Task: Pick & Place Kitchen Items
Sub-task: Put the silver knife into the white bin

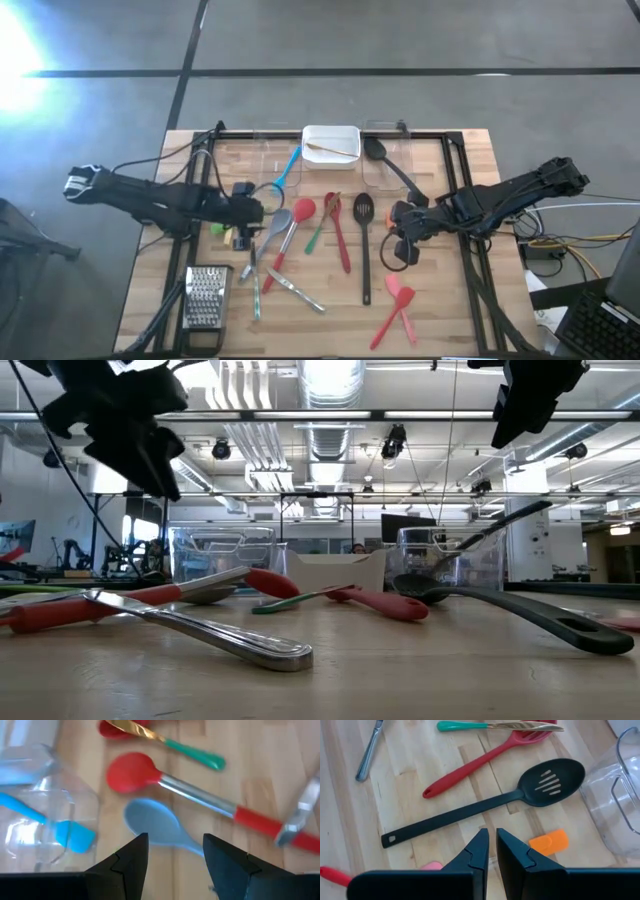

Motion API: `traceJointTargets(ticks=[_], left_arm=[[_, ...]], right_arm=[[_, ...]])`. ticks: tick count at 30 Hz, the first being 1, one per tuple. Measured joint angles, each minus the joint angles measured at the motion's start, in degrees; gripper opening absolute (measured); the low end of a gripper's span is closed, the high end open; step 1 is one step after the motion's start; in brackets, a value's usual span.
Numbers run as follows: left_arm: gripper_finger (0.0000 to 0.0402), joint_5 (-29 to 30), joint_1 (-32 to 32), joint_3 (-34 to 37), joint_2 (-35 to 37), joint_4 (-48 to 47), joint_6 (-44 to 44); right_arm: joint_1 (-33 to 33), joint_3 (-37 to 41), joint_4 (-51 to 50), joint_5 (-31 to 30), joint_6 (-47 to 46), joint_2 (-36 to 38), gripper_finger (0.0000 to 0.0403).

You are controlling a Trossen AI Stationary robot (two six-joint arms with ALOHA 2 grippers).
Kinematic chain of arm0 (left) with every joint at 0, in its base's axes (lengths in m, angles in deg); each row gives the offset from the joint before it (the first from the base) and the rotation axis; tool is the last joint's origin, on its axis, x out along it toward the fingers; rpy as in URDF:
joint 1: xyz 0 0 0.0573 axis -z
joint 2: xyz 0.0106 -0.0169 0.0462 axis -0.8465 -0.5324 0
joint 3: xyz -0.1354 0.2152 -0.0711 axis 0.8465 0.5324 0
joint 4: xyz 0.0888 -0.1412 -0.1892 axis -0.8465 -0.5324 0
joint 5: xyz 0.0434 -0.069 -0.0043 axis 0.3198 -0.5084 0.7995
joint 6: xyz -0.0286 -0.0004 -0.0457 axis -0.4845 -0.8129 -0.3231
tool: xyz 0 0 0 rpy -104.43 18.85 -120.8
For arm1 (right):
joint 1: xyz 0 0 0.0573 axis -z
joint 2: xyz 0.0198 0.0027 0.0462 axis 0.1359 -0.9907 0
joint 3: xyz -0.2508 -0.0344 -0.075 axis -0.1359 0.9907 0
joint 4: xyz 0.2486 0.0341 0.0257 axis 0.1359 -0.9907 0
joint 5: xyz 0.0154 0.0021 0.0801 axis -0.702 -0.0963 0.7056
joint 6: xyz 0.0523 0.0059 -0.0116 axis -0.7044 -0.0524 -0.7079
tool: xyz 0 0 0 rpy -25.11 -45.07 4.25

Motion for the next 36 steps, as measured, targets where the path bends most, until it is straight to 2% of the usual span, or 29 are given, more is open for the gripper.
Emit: traceJointTargets(ticks=[7, 12, 15, 19, 24, 30, 36], left_arm=[[0.0193, -0.43, 7.70, -0.96, -2.93, 0.30, 2.50], [0.0193, 2.97, 11.41, -2.97, -4.35, 0.20, -1.81], [0.0193, 3.31, 12.18, -3.17, -4.22, 0.49, -3.85], [0.0193, 3.35, 13.73, -3.13, -5.54, 3.05, -0.78], [0.0193, 0.18, 16.51, -3.13, -10.63, 10.91, 4.16], [0.0193, -6.06, 18.36, -3.13, -17.86, 20.51, 4.27], [0.0193, -9.81, 18.63, -3.13, -24.94, 25.57, 4.43]], right_arm=[[0.04, 0.06, 0.10, -3.16, 0.49, 0.00, 0.0031], [0.04, 0.23, 5.56, -7.84, 0.82, 0.00, 0.0031], [0.07, 0.36, 10.73, -6.92, 4.12, -0.20, 0.0031], [0.04, 0.33, 12.88, -5.76, 6.76, -0.02, 0.0031], [0.07, -0.05, 12.68, -5.89, 6.95, 0.00, 0.0031], [0.07, -0.10, 12.26, -5.91, 7.61, 0.00, 0.0031], [0.07, -0.10, 11.95, -5.87, 7.59, 0.00, 0.0031]])
